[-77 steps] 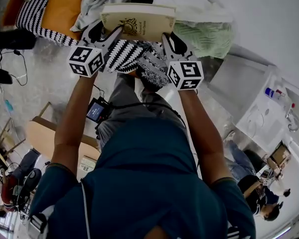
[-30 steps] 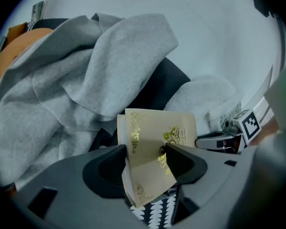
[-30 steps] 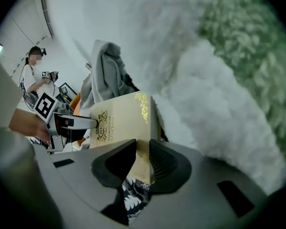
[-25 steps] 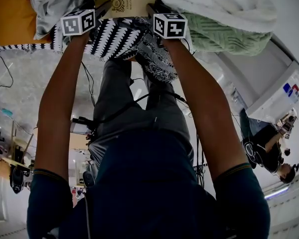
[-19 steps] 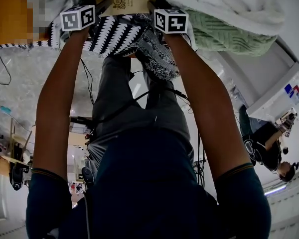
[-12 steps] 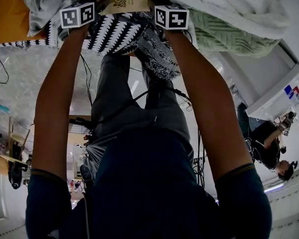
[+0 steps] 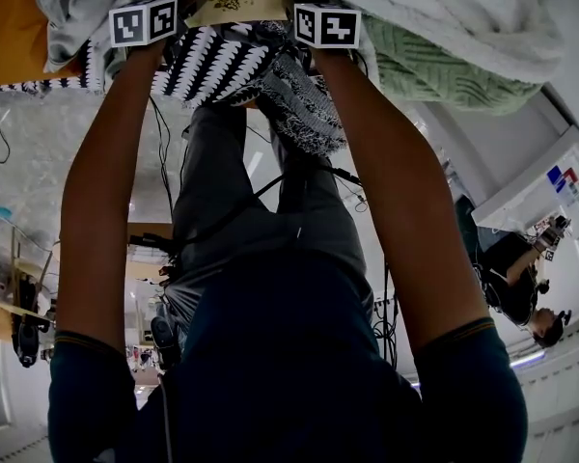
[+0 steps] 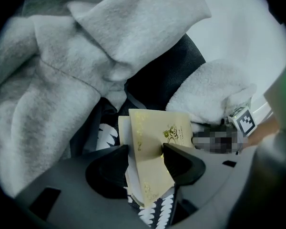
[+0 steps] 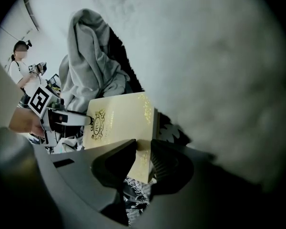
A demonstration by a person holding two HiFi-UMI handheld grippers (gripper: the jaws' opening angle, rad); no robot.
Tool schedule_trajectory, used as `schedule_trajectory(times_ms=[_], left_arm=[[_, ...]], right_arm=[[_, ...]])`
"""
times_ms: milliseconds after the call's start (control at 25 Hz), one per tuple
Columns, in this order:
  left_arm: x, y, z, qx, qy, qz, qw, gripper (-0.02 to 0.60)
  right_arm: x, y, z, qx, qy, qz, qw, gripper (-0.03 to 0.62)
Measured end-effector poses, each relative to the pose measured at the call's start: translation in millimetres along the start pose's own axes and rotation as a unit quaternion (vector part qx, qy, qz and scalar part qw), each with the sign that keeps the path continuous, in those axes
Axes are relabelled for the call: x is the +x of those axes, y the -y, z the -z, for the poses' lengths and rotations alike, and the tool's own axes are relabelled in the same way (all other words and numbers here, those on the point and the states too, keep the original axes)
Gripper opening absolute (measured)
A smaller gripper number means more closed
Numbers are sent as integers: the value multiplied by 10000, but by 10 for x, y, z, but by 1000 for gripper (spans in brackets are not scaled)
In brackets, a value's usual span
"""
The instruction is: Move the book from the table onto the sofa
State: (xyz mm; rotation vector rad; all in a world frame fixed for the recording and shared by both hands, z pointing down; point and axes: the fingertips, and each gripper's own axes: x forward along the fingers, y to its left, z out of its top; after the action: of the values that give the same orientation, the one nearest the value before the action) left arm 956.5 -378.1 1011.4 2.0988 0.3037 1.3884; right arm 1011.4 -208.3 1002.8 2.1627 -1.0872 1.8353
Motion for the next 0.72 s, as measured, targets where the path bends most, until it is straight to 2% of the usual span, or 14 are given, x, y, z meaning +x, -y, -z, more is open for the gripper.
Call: schedule_trajectory(times_ms=[200, 520, 600, 720], left_arm=[[-118, 1, 42, 155, -66, -83, 9998, 225], [-485, 64, 86, 26, 160, -217, 9996, 219], [-628, 157, 53, 54, 268, -245, 9993, 196], [-823, 363, -28, 133, 544, -59, 9984, 131]], right_arm=[[-43, -26, 18, 64, -110, 95, 9999, 98], [-299, -46, 54, -153, -273, 444, 9985, 98], [-400, -117, 19, -139, -182, 345, 9991, 98], [-590, -274, -75, -104, 49, 113, 9999, 98]])
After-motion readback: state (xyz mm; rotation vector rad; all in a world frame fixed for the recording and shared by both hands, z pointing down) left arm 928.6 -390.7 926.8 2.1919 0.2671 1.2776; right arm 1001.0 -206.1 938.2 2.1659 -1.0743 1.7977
